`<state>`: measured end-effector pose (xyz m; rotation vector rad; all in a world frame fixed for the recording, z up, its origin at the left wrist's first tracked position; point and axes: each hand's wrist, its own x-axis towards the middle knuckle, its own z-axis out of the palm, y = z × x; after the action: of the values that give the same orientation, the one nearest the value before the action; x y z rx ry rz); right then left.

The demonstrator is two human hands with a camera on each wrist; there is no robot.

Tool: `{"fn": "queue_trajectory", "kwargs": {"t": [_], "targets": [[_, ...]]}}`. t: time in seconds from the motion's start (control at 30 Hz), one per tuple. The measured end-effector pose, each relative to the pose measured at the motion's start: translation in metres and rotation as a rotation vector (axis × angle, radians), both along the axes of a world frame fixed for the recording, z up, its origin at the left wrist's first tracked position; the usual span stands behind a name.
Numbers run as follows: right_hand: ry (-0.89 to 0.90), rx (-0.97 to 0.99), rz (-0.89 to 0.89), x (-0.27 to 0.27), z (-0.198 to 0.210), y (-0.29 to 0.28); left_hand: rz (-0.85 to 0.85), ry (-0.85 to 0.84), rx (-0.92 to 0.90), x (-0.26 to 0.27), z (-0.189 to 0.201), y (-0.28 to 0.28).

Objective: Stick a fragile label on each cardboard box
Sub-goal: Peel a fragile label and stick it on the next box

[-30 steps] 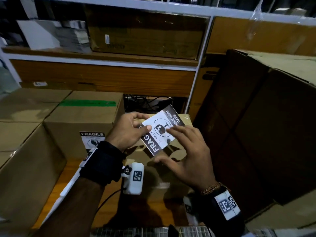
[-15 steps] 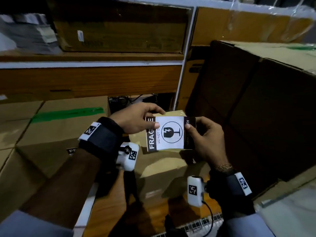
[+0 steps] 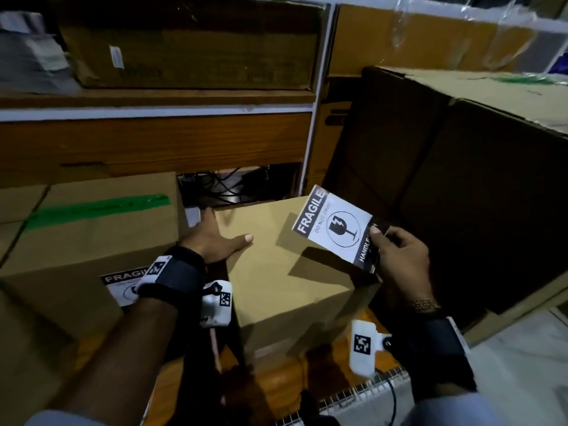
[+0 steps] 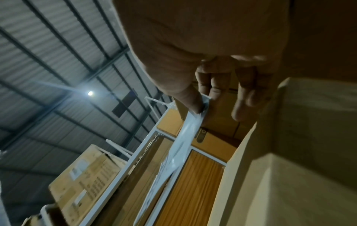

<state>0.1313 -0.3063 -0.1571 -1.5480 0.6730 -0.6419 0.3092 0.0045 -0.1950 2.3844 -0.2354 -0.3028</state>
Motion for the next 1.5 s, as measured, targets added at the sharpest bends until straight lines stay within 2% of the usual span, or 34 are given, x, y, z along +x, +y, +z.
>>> {"fn": "queue_trajectory", "kwargs": {"t": [0.13,0.23,0.43,0.57,0.67,0.8,0.9,1.0,1.13,1.27,1.5], "targets": [[0.047,-0.071,0.132,0.019,0.001,0.002,0.063,0.134,-0.073,-0.025,0.025,-0.006],[0.064,-0.085,0.219,0.028,0.003,0.006,0.009,0.177,-0.134,-0.040,0.031,-0.009],[0.056,-0.081,0.280,0.033,0.003,0.008,-0.006,0.228,-0.228,-0.056,0.038,-0.010],[-0.010,-0.093,0.267,0.024,0.001,0.006,-0.075,0.145,-0.283,-0.063,0.040,-0.013],[-0.138,-0.092,0.265,0.017,-0.003,0.000,-0.044,0.062,-0.333,-0.068,0.044,-0.015],[-0.286,0.132,0.280,0.010,-0.012,-0.006,0.084,-0.177,-0.322,-0.089,0.056,-0.025],[-0.278,0.213,0.335,0.003,-0.030,-0.007,0.129,-0.267,-0.278,-0.112,0.051,-0.035],[-0.220,0.236,0.356,-0.002,-0.049,-0.003,0.116,-0.317,-0.280,-0.118,0.027,-0.033],[-0.176,0.248,0.360,-0.004,-0.068,-0.003,0.147,-0.284,-0.356,-0.118,0.008,-0.026],[-0.194,0.227,0.385,-0.002,-0.067,-0.002,0.203,-0.214,-0.408,-0.123,-0.001,-0.023],[-0.187,0.156,0.432,-0.001,-0.060,0.000,0.191,-0.229,-0.530,-0.127,-0.009,-0.017]]}}
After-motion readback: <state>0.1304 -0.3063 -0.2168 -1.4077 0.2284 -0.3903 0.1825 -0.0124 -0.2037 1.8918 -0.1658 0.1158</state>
